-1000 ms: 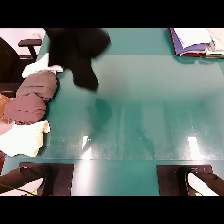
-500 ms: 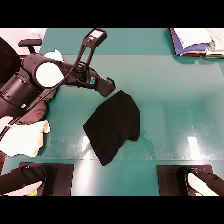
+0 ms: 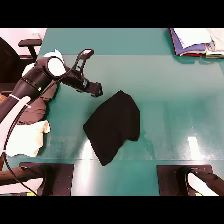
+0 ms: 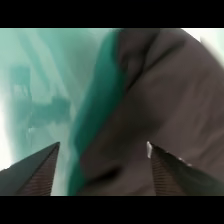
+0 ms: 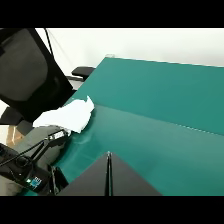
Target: Fold the shirts.
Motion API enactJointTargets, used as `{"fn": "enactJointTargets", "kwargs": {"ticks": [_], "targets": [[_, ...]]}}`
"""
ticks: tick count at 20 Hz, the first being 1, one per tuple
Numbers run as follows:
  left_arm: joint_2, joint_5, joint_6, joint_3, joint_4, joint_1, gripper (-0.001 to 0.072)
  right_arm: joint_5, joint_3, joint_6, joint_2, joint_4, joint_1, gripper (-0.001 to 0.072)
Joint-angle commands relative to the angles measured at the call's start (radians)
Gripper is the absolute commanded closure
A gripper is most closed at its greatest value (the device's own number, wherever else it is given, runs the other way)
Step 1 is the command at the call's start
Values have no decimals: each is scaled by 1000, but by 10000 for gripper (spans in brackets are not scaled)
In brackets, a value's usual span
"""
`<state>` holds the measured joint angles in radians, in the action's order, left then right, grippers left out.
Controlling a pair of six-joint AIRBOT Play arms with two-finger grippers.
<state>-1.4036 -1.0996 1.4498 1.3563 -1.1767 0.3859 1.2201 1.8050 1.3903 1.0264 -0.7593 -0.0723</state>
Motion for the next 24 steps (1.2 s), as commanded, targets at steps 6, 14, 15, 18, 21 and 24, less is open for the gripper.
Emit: {"fn": "enactJointTargets", "kwargs": {"ticks": [6,14,15,18,21,24], "targets": [[205,-130,-82,-349,-13,-110,33,48,0,0,0,-1,-1,688],[228,166,-200,-632,237,-109,33,48,0,1,0,0,-1,688],[216,164,-228,-636,274,-107,33,48,0,1,0,0,-1,688],[174,164,-227,-636,262,-72,35,48,0,1,0,0,-1,688],[163,164,-219,-632,263,-66,461,49,0,1,0,0,-1,688],[174,74,-205,-541,222,-140,677,54,0,1,1,-3,-1,688]]}}
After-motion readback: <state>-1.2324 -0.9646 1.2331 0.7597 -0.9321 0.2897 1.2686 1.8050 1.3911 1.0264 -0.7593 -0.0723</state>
